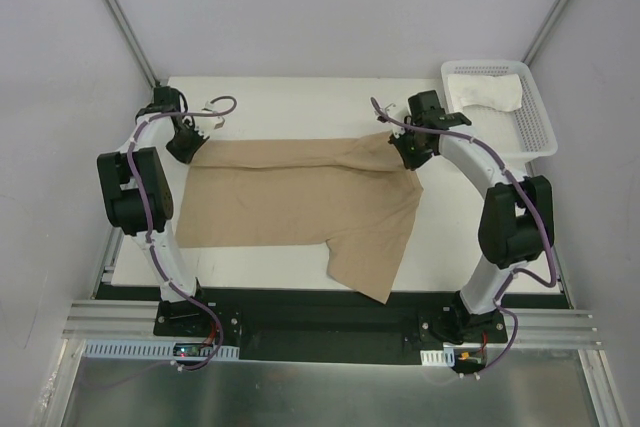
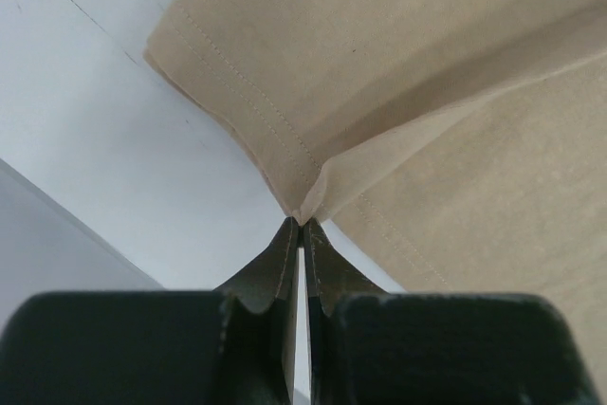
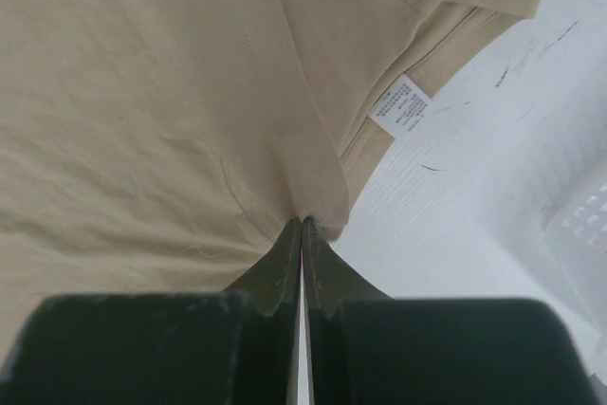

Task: Roll the t-shirts
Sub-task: Fold the T-shirt at the center of the board.

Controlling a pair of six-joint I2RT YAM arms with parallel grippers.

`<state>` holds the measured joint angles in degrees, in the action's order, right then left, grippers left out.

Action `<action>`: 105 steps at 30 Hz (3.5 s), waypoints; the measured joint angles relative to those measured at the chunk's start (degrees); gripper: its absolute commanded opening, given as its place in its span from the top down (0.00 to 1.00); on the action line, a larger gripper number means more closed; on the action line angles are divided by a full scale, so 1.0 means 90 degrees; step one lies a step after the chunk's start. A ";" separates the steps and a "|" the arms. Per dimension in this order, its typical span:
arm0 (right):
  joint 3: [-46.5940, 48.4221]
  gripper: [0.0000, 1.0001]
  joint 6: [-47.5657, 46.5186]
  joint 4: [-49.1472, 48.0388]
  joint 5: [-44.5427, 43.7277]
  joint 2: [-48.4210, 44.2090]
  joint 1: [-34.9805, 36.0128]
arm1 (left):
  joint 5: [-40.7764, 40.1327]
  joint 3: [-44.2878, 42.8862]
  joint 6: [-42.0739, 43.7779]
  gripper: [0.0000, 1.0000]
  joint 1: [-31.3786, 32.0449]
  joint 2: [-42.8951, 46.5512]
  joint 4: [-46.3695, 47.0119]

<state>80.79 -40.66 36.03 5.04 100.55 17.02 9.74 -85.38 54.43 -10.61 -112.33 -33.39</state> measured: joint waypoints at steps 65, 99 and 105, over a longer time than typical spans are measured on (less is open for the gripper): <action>0.4673 0.96 0.2788 0.1105 0.1999 0.4221 -0.1268 | 0.0078 -0.2708 -0.4022 1.00 -0.0070 -0.2106 -0.1217; 0.4571 0.62 0.4442 0.0420 0.2810 0.3956 -0.1763 | -0.0522 -0.2679 -0.4095 1.00 -0.0080 -0.2093 -0.1234; 0.4641 0.62 0.4323 0.0702 0.2103 0.4065 -0.1477 | -0.0525 -0.2730 -0.4095 1.00 -0.0080 -0.2093 -0.1299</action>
<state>122.56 -1.76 42.35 23.97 137.14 3.73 5.02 -109.95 17.58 -11.33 -131.17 -45.08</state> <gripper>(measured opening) 0.382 0.002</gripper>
